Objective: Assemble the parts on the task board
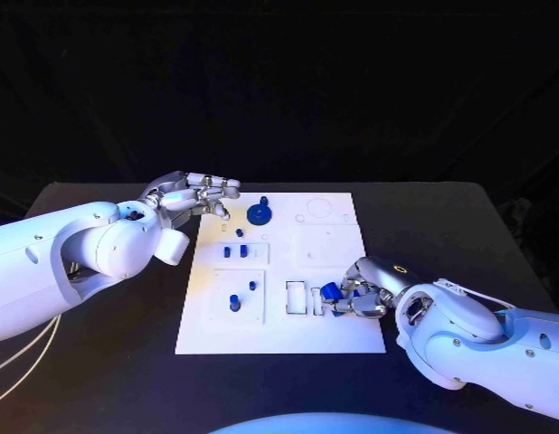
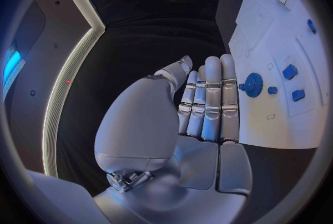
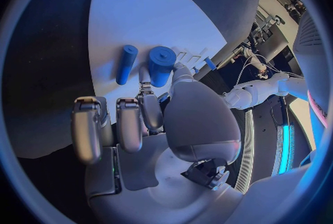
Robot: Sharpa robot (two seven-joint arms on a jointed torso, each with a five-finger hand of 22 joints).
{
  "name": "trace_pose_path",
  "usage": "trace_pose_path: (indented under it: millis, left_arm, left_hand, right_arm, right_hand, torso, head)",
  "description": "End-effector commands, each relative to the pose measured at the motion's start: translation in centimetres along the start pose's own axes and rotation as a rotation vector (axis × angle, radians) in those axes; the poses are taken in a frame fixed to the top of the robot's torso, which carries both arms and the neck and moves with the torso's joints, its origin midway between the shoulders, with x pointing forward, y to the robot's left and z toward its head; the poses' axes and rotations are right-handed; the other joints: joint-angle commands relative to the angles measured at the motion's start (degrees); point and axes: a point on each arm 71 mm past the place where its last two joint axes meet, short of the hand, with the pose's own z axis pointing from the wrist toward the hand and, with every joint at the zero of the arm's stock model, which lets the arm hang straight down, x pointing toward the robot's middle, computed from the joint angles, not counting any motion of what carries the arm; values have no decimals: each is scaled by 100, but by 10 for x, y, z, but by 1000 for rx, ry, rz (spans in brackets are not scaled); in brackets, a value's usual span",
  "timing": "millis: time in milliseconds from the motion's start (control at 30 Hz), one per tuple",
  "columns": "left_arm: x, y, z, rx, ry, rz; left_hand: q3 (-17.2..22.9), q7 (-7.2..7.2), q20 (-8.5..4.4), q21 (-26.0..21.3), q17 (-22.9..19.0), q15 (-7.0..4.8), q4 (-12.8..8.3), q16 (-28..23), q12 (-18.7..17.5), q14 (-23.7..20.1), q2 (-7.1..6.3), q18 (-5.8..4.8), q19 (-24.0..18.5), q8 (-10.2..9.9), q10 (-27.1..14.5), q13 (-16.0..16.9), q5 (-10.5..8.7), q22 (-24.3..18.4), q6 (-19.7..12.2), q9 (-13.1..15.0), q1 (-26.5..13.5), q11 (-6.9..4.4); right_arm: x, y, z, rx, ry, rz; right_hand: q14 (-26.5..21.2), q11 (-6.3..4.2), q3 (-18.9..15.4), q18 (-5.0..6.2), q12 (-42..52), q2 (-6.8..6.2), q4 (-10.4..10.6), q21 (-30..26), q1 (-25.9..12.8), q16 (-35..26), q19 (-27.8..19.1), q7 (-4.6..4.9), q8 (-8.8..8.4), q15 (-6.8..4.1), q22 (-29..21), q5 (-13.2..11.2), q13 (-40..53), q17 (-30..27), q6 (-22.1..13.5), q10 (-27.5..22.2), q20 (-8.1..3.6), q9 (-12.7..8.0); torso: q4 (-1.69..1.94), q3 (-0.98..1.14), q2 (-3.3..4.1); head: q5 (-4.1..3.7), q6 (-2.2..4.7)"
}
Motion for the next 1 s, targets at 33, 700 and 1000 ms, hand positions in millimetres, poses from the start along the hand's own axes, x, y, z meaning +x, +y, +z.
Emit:
trace_pose_path:
  millis: [33,700,1000]
  left_arm:
    - [3,-1,0,4,22,-10]
    - [4,-1,1,5,26,-10]
    - [5,-1,1,4,29,-11]
  left_hand:
    - [-35,-4,25,-23,-7,-14,12,-32,33,-45,-1,69,9,-14,-30,6,-5,-7,-53,-8,-76,-5]
    - [-38,-3,27,-31,-11,-12,11,-33,35,-52,6,69,7,-16,-38,6,-4,-12,-59,-10,-74,-3]
    - [-38,-3,27,-31,-11,-12,11,-33,35,-52,6,69,7,-16,-38,6,-4,-12,-59,-10,-74,-3]
  right_arm:
    - [8,-2,-1,21,25,-15]
    - [-16,32,-10,-66,-82,126]
    - [-5,43,1,-65,18,110]
  right_hand:
    - [418,-23,-34,-81,43,51,-2,25,60,29,470,-51,5,-55,1396,4,134,580,1,43,-47,21]
    - [438,-99,-50,-121,161,270,1,221,257,85,535,-137,177,-116,1448,458,298,691,121,162,-99,193]
    - [438,-112,-181,-117,142,385,22,203,-14,88,528,-154,221,-130,1443,483,303,696,129,171,-116,267]
  torso:
    - [-11,2,-2]
    - [1,-6,1]
    - [-6,-6,9]
  head:
    - [22,7]
    - [13,38]
    - [55,11]
